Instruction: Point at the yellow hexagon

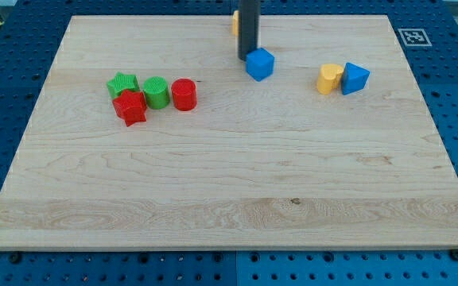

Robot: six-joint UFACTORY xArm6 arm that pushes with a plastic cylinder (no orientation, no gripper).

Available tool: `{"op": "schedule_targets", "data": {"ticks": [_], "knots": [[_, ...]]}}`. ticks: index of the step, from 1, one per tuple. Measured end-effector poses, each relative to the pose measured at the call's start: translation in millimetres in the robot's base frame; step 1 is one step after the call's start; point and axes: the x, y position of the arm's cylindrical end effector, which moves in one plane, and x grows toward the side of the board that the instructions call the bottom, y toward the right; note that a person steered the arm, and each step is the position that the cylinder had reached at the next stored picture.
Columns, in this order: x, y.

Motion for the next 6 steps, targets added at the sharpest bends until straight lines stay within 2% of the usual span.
{"op": "schedule_targets", "data": {"ticks": [1,2,3,4,5,6], "knots": [[30.4,24.7],[39.8,11.0],[26.9,-47.3],[-16.0,-96.7],[-81.8,-95.3],[-118.5,-67.8]]}}
